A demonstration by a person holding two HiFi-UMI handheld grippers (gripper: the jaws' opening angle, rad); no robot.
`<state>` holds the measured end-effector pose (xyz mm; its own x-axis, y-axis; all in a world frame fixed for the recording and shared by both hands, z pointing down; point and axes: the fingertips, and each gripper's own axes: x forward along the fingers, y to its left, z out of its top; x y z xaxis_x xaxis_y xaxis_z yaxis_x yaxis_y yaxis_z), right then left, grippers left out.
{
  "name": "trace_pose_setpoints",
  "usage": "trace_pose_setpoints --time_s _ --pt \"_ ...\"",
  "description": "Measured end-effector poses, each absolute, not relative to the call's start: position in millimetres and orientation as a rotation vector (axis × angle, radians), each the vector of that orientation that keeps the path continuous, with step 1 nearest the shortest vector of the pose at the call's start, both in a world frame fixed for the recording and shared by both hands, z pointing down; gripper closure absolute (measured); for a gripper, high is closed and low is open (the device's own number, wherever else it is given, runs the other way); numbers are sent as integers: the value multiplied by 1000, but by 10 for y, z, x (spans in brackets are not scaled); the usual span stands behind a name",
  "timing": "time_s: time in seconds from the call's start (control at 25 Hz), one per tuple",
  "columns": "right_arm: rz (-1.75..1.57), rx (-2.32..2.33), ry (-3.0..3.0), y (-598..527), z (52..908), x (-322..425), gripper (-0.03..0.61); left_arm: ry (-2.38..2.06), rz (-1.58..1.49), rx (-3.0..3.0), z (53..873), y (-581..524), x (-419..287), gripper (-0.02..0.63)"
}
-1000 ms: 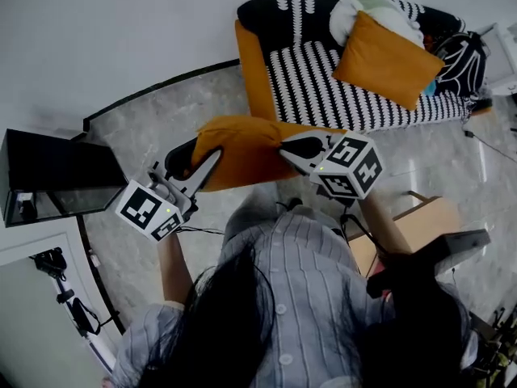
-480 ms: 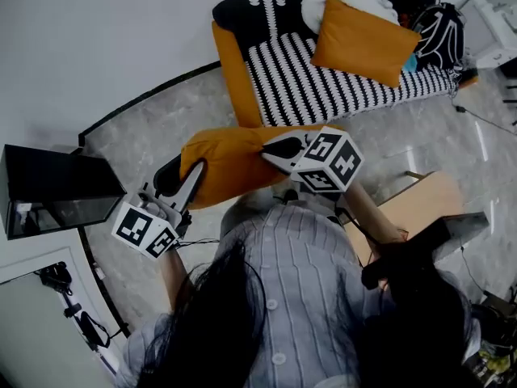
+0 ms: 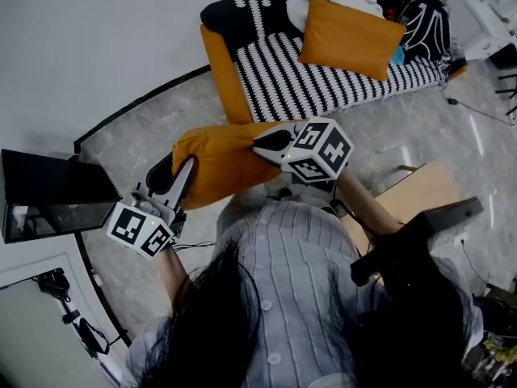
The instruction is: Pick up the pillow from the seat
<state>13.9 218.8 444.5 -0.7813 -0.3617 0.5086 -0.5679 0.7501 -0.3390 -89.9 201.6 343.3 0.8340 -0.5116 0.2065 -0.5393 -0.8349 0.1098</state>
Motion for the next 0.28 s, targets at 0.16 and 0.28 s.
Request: trace_pose_setpoints --time_s 0.16,0.28 --pt "687 711 -2529 2224 4464 124 551 -818 261 2845 3442 2046 -907 494" --pt "689 711 -2526 2273 4470 115 551 -813 263 2847 3442 2087 -912 495"
